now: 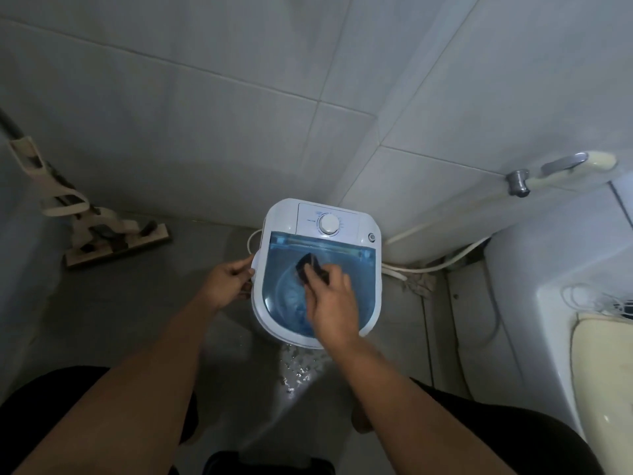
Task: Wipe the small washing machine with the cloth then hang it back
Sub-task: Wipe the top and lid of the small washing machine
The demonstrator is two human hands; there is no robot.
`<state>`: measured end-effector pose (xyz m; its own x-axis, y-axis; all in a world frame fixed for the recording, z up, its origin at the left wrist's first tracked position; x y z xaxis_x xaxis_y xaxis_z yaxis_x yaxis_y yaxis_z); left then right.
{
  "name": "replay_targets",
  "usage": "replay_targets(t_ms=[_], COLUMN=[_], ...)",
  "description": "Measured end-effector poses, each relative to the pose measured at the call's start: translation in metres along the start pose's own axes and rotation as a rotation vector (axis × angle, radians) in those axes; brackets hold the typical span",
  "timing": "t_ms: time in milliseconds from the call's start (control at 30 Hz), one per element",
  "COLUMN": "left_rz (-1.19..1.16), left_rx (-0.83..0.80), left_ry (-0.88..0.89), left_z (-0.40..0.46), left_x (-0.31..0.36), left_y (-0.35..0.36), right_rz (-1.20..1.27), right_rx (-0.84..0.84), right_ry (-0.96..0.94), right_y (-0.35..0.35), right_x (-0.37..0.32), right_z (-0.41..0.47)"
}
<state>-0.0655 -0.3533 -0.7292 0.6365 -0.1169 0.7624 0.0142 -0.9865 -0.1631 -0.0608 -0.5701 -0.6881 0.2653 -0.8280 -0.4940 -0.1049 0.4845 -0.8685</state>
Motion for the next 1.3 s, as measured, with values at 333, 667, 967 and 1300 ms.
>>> replay_targets(t_ms=[333,667,967,1300], left_rz=[0.006,-0.006,0.027,0.024], left_rx=[0.011,0.017,0.006,0.026], left_ry=[-0.001,-0.029,-0.045,-0.060], left_z=[-0.003,0.000,-0.005,-0.011], left_x=[0.003,0.000,0.007,0.008], left_y=[0.003,0.005,0.006,0.008], right_rz=[0.216,0.127,0.273,0.119], right_rx=[-0.150,0.279,-0.155,0.203], right_ry=[-0.185,0.313,-0.098,0.264], right_y=[-0.052,-0.035,-0.021,-0.019], right_x=[0.020,0.068,0.010,0.057], right_z=[-0.004,-0.014,-0.018,-0.091])
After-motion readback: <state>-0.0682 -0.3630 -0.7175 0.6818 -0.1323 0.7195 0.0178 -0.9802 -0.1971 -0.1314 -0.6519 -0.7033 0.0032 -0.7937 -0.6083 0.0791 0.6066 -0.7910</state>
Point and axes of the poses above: each hand's wrist, its own z-axis towards the middle knuckle, its own y-axis out of the palm, x = y × z, the point moved 4 cm from there along z, towards the middle knuckle, and after that the axes turned 12 degrees about z, right-handed, at the moved point
